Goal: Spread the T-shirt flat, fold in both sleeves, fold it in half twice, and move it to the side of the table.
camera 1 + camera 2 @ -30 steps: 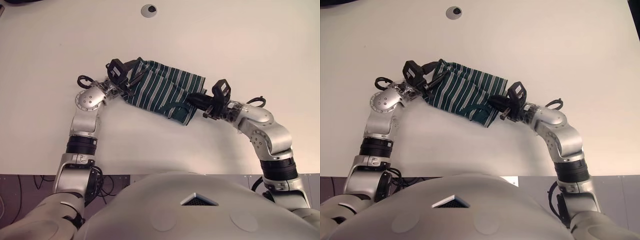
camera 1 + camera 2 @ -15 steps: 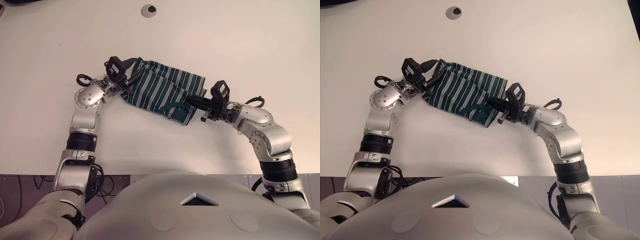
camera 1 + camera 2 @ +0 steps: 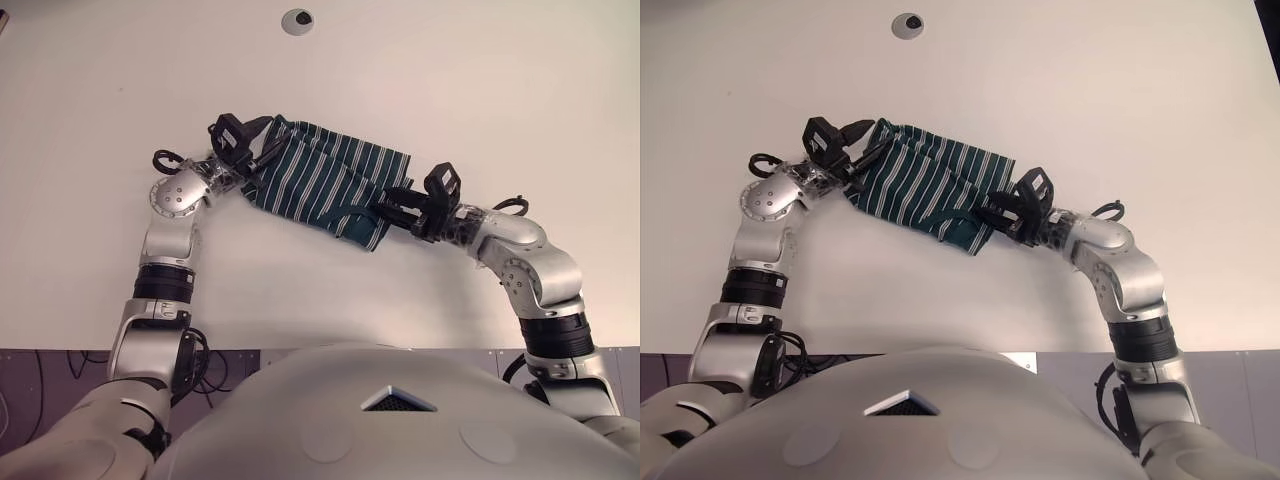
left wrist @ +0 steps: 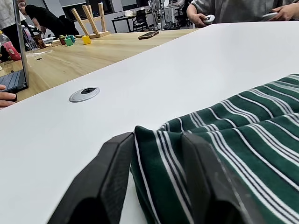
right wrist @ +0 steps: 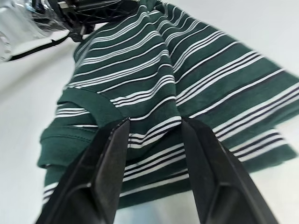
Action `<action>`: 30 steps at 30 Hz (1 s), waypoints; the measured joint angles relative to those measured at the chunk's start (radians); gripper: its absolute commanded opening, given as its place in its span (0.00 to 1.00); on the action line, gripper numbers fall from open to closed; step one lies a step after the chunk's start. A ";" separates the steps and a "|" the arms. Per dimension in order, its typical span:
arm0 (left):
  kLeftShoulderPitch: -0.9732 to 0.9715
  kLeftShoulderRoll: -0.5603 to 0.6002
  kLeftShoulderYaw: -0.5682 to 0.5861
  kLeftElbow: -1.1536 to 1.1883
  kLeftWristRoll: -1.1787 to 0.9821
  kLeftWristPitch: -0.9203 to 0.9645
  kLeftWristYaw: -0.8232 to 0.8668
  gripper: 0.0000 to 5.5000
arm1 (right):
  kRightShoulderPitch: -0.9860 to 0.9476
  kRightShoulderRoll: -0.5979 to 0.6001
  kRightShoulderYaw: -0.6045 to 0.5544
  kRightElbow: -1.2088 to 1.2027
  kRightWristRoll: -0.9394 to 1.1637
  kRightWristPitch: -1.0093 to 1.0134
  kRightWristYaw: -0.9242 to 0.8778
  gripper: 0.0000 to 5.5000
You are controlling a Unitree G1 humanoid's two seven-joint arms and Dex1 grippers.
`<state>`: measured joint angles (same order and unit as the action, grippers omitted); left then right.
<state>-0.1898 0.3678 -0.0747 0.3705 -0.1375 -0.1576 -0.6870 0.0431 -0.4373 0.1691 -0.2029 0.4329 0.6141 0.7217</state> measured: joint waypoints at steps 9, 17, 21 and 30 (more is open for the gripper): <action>0.000 0.000 0.001 -0.020 0.000 0.000 -0.010 0.33 | -0.037 0.040 -0.005 0.043 0.044 0.022 0.028 0.14; 0.000 -0.002 0.002 -0.017 0.001 0.000 -0.008 0.33 | -0.030 0.036 -0.003 0.029 0.048 0.024 0.039 0.00; 0.000 -0.002 0.002 -0.001 0.002 -0.004 -0.008 0.33 | -0.034 0.071 -0.048 0.038 0.053 -0.024 0.016 0.00; -0.001 -0.003 -0.019 0.027 0.053 -0.022 -0.006 0.33 | -0.089 0.118 -0.157 0.083 0.113 -0.072 -0.029 0.00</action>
<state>-0.1906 0.3649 -0.0937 0.3973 -0.0843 -0.1797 -0.6929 -0.0462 -0.3198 0.0119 -0.1203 0.5459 0.5423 0.6930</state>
